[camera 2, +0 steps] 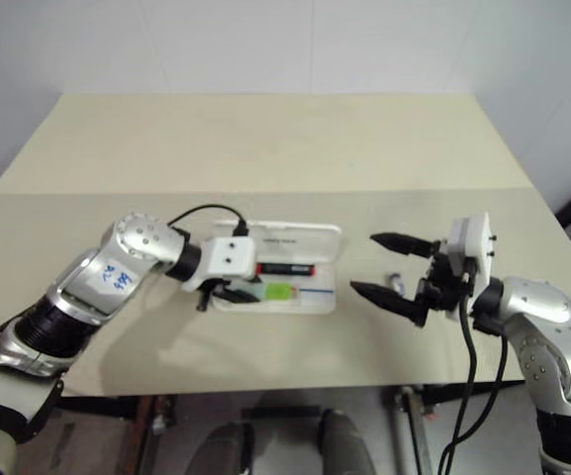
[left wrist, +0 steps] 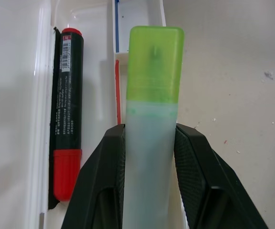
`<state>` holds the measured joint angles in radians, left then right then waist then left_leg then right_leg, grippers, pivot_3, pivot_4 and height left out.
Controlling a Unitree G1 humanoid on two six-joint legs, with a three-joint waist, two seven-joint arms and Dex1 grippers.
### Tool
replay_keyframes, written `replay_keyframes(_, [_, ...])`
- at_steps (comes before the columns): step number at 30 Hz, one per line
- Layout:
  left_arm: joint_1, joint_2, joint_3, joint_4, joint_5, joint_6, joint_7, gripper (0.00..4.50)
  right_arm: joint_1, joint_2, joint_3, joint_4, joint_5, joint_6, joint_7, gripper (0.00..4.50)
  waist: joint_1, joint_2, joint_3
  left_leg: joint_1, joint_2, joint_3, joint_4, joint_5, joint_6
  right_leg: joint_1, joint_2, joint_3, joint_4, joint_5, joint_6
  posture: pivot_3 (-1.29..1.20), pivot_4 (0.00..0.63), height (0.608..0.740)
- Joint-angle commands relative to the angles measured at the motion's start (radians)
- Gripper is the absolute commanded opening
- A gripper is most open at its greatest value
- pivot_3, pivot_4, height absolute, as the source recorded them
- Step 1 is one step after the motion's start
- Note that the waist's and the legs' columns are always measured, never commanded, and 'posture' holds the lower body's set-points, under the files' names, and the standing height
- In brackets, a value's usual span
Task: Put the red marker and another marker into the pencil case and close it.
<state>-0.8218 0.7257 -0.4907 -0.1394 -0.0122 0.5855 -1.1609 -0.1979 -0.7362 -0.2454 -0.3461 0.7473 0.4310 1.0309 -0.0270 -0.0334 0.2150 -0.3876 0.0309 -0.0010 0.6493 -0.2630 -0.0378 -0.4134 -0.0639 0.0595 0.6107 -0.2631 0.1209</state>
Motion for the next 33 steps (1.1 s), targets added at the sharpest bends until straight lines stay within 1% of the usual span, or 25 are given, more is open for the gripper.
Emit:
replay_keyframes(1, [-0.035,-0.012,0.001,0.007,0.029,-0.026,-0.007,1.11,0.005,0.001,-0.029,-0.034,0.013,-0.017,-0.008,4.5,0.0,0.0,0.0,0.0,0.0,0.0,0.0,0.0,0.0,0.0,0.0,0.0,0.0,0.0,0.0,0.0,0.15,0.74])
replay_keyframes(27, [-0.01,-0.054,-0.004,-0.051,0.087,0.039,0.009,1.11,-0.022,-0.003,-0.018,-0.007,0.002,-0.031,-0.008,4.5,0.0,0.0,0.0,0.0,0.0,0.0,0.0,0.0,0.0,0.0,0.0,0.0,0.0,0.0,0.0,0.0,0.15,0.74])
replay_keyframes(33, [0.001,-0.031,-0.011,-0.073,0.107,0.054,-0.001,1.11,-0.03,-0.004,-0.015,0.001,-0.002,-0.033,-0.004,4.5,-0.001,0.0,0.0,0.0,0.0,0.0,0.0,0.0,0.0,0.0,0.0,0.0,0.0,0.0,0.0,0.0,0.15,0.74])
